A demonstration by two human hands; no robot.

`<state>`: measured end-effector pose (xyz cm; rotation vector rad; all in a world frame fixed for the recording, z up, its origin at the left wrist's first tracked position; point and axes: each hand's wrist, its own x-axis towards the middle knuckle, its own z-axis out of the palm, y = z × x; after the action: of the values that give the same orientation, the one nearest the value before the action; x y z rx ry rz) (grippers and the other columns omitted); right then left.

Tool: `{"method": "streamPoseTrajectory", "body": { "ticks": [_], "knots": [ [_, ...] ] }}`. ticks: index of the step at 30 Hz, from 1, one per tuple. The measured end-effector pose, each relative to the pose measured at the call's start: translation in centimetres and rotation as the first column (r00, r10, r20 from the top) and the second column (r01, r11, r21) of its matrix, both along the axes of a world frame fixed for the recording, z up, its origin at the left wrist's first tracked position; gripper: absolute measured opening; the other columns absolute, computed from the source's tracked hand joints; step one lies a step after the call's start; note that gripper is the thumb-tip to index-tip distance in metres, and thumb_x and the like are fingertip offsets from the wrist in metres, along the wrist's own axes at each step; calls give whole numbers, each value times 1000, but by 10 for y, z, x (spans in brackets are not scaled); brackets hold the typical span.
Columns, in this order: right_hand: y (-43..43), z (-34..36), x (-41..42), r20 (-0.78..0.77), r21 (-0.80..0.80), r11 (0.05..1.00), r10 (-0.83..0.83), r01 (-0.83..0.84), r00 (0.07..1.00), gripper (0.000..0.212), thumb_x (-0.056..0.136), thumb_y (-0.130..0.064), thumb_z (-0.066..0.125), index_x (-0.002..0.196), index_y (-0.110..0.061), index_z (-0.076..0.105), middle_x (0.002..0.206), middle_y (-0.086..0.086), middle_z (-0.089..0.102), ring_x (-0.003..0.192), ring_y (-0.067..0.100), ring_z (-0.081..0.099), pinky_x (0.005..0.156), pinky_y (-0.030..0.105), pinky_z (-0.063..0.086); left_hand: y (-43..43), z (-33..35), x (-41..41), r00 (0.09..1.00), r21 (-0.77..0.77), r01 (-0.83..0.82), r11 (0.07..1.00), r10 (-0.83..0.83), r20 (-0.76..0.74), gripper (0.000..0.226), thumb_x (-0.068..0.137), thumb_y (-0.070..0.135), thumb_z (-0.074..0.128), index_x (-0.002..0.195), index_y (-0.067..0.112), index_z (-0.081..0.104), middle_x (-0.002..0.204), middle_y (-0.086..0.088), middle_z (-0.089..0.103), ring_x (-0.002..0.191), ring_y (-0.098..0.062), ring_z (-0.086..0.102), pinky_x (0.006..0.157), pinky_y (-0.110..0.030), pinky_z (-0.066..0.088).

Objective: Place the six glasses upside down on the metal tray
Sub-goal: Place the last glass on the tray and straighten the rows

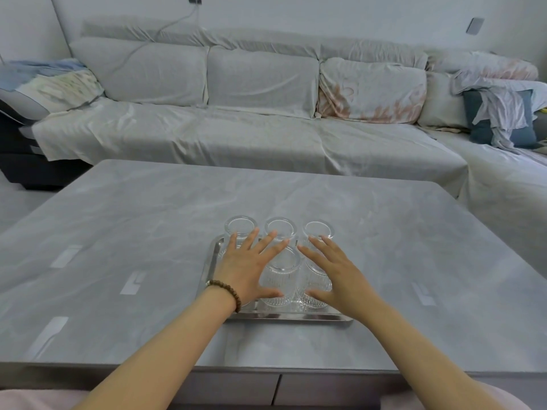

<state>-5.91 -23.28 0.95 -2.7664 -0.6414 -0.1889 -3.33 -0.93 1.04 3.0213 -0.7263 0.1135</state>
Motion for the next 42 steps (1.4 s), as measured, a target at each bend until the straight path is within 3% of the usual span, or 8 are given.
{"method": "streamPoseTrajectory", "body": {
  "ticks": [3, 6, 10, 13, 18, 32, 36, 42],
  "knots": [
    [-3, 1, 0, 1, 65, 998, 22, -22, 1000, 93, 76, -42, 73, 145, -45, 11, 158, -18, 3, 149, 10, 2, 120, 34, 16, 4, 3, -1, 999, -147, 47, 988, -43, 31, 104, 66, 77, 53, 144, 43, -6, 159, 10, 1, 146, -19, -2, 118, -51, -1],
    [-8, -2, -1, -81, 364, 930, -17, 45, 997, 111, 67, -46, 80, 147, -44, 3, 158, -20, 1, 146, 0, 5, 117, 19, 13, 21, 7, -4, 993, -451, 109, 886, -77, 89, 111, 59, 77, 61, 145, 40, 0, 155, 15, 13, 144, -10, 11, 118, -45, 16],
    [-20, -14, 1, -397, 558, 789, -18, 257, 918, 136, 52, -53, 85, 149, -39, -10, 154, -24, 3, 141, -5, 11, 109, 15, 16, 56, -6, -1, 975, -720, -171, 673, 8, -224, 142, 40, 71, 80, 139, 49, -19, 153, 23, -4, 137, 1, 12, 110, -27, 21],
    [-24, -22, 8, -475, 515, 821, 34, 246, 879, 138, 54, -45, 88, 149, -35, -11, 158, -19, 2, 144, 3, 16, 109, 18, 19, 71, -22, 5, 902, -637, -313, 705, 10, -432, 152, 35, 67, 84, 137, 46, -27, 158, 11, 3, 135, 3, 13, 110, -26, 21],
    [-24, -25, 20, -534, 488, 834, 52, 257, 844, 144, 55, -38, 91, 148, -32, -19, 159, -16, -3, 145, 9, 20, 117, 31, 22, 72, -37, 12, 854, -571, -349, 743, 1, -521, 156, 34, 65, 85, 142, 34, -24, 156, 15, 4, 142, -5, 15, 115, -28, 21],
    [-28, -32, 21, -550, 504, 821, 64, 270, 833, 142, 55, -34, 92, 148, -33, -16, 158, -15, 11, 141, 4, 24, 110, 20, 22, 68, -42, 8, 889, -609, -320, 726, 7, -459, 147, 37, 69, 82, 146, 35, -10, 158, 17, 0, 141, -8, 20, 115, -37, 26],
    [-26, -37, 10, -453, 523, 817, 26, 242, 891, 133, 53, -52, 87, 138, -53, -16, 146, -42, 0, 138, -11, 11, 104, 1, 12, 67, -45, -3, 930, -668, -269, 694, 7, -368, 145, 36, 66, 85, 143, 44, -11, 153, 20, 16, 138, -3, 26, 113, -34, 29],
    [-28, -45, -9, -344, 505, 850, 39, 150, 938, 140, 49, -50, 91, 148, -43, -8, 159, -21, 6, 145, -3, 11, 118, 20, 16, 68, -52, -21, 956, -666, -196, 720, -11, -293, 157, 30, 67, 86, 139, 45, -25, 156, 24, -6, 143, -3, 13, 113, -35, 26]
  ]
}}
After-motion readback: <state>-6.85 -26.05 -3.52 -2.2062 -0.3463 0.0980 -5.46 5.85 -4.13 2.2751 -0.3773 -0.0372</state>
